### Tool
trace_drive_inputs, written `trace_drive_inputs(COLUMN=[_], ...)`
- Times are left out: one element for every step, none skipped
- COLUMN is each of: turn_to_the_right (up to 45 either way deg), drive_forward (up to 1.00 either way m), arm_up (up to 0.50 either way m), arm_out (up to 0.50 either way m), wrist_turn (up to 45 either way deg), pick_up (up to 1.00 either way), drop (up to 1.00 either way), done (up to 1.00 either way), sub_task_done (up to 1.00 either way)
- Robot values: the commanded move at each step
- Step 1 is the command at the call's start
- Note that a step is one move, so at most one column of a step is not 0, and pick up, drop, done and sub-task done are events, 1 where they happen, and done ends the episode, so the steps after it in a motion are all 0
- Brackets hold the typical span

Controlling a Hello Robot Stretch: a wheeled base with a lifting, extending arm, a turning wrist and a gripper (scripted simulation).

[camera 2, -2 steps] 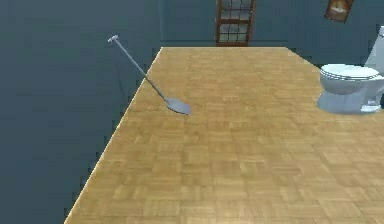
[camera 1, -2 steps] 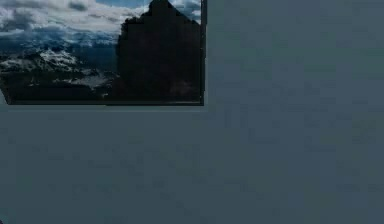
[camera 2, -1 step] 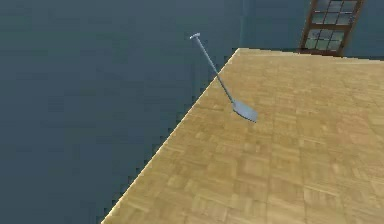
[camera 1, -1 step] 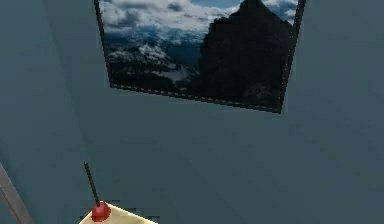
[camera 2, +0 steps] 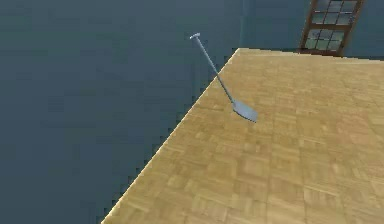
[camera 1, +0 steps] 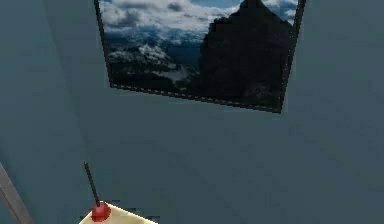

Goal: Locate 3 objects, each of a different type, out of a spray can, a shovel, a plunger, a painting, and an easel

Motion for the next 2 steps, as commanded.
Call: trace_drive_inputs(turn_to_the_right=[12.0, 0.0], drive_forward=[0.0, 0.2], arm_up=[0.0, 0.0], arm_out=[0.0, 0.0], wrist_turn=[0.0, 0.0], pick_up=[0.0, 0.0], drop=[0.0, 0.0], done=[0.0, 0.0], sub_task_done=[0.0, 0.0])
